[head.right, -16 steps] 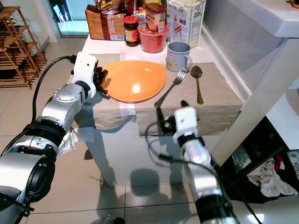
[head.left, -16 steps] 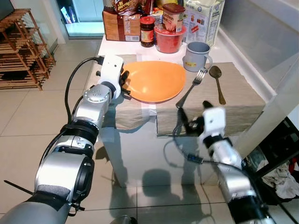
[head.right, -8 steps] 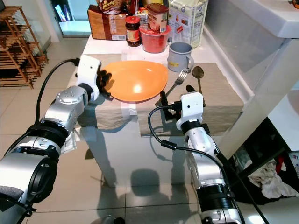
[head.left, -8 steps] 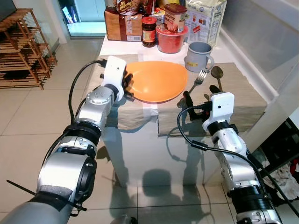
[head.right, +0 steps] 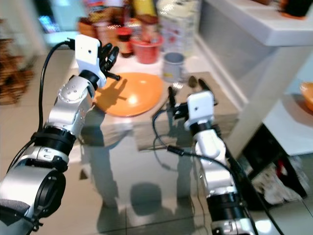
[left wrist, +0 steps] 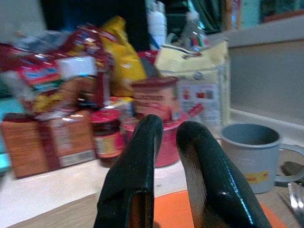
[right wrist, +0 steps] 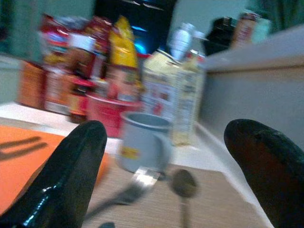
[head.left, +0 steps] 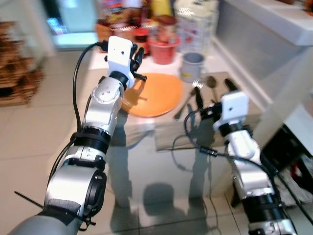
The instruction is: Setting the table
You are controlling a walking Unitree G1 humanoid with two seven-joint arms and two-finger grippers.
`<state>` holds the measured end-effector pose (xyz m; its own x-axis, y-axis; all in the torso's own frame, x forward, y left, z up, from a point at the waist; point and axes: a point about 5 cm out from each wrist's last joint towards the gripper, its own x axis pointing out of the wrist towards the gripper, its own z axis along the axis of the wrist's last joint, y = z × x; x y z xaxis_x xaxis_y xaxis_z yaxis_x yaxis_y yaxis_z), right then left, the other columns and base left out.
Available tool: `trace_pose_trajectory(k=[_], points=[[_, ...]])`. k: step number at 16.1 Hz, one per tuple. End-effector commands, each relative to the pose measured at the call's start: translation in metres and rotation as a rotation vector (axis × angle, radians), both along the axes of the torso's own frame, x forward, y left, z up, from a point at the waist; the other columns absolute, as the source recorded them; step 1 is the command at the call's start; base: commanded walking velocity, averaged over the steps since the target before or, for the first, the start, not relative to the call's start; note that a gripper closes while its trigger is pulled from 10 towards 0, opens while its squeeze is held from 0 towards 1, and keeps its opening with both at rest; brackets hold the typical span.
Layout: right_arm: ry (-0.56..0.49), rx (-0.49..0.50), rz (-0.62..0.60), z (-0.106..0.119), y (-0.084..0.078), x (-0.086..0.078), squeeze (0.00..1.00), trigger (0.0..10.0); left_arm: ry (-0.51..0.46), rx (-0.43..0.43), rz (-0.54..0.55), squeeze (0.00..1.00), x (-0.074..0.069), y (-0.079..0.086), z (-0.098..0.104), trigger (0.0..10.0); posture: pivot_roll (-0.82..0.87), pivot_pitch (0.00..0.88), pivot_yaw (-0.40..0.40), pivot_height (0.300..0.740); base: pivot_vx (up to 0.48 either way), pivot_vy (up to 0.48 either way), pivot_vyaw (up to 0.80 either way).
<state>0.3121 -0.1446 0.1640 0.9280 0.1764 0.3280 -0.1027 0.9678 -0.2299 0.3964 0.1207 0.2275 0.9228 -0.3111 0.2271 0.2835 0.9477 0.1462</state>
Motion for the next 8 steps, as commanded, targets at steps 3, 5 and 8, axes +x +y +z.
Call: trace_pose_trajectory(k=[3, 5, 8], points=[[-0.034, 0.004, -0.013, 0.0102, 0.0007, 0.002, 0.0, 10.0, -0.003, 0.015, -0.001, 0.0, -0.002, -0.0013, 0.0002, 10.0, -0.09, 0.0, 0.05, 0.74, 0.431, 0.0, 0.0], [-0.015, 0.001, -0.003, 0.0051, 0.0032, 0.0005, 0.0, 10.0, -0.008, 0.017, 0.03, 0.0, -0.0019, -0.0003, 0.0013, 10.0, -0.09, 0.0, 0.049, 0.74, 0.431, 0.0, 0.0], [-0.001, -0.002, 0.007, 0.0011, 0.0049, -0.0005, 0.0, 10.0, -0.008, -0.019, 0.053, 0.0, -0.0027, -0.001, 0.003, 10.0, -0.08, 0.0, 0.044, 0.74, 0.0, 0.0, 0.0]])
